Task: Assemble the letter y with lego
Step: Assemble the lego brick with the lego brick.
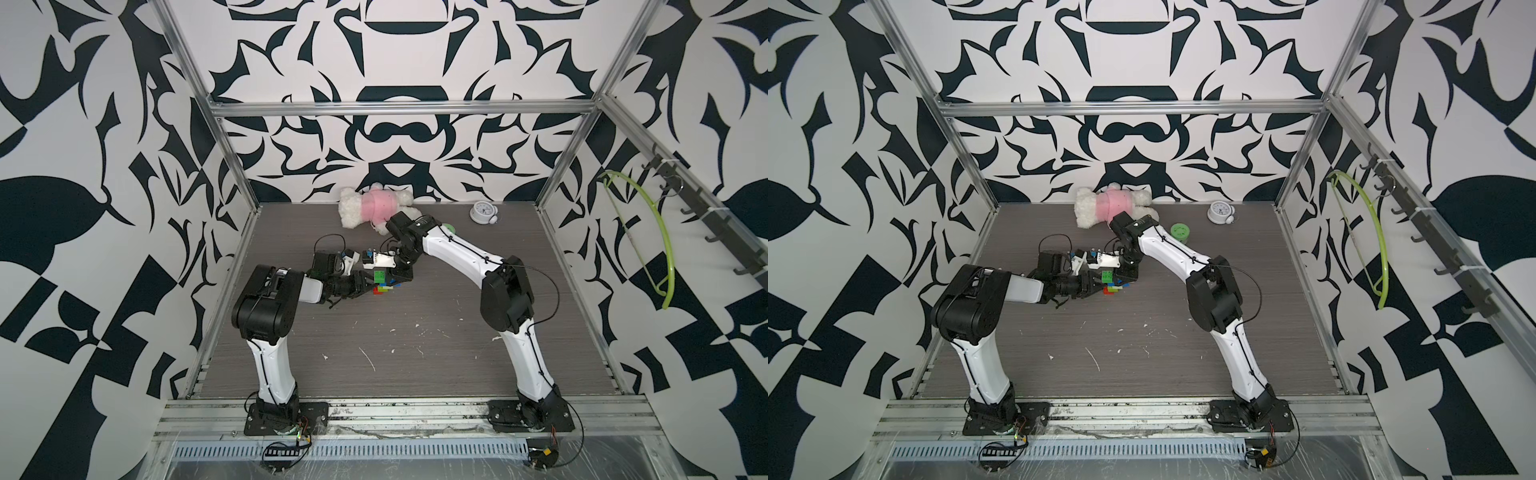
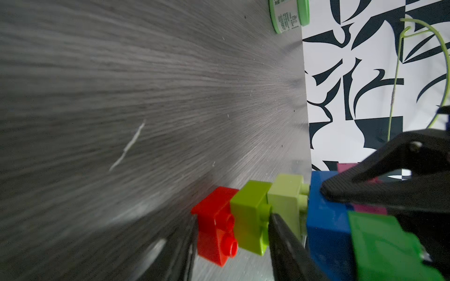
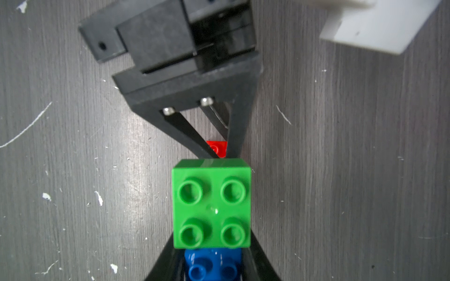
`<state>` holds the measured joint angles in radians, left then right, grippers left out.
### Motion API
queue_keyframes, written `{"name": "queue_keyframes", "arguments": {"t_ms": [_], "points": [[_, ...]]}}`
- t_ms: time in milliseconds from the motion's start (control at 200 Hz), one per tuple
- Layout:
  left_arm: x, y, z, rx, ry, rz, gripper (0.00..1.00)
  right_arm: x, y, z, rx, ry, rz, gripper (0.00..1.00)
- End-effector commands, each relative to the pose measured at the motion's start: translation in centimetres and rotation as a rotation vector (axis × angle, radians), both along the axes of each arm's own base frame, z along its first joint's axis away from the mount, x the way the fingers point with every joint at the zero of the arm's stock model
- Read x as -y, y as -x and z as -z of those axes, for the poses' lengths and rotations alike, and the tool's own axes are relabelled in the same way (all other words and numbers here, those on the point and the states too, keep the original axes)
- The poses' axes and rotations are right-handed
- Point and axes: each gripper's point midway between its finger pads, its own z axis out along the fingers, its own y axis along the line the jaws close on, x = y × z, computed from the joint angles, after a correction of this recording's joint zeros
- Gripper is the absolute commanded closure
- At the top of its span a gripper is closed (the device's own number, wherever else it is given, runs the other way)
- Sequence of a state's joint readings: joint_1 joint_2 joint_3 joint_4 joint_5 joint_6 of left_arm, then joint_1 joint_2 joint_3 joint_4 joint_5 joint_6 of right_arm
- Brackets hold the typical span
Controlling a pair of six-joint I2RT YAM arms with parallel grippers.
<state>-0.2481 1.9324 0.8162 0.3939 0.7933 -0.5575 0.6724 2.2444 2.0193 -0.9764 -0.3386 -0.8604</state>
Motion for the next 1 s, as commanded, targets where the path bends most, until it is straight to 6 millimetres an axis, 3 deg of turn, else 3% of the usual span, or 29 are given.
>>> {"name": "queue_keyframes", "arguments": {"t_ms": [0, 995], "points": [[-3.4, 5.0, 8.8, -0.314, -0.238, -0.087, 0.49, -0.5, 0.3, -0.4, 0.012, 0.005, -0.028, 0.74], [-3.3, 5.0, 8.8, -0.315, -0.238, -0.086, 0.49, 0.4, 0.4, 2.1, 0.011, 0.076, -0.036, 0.77]]}}
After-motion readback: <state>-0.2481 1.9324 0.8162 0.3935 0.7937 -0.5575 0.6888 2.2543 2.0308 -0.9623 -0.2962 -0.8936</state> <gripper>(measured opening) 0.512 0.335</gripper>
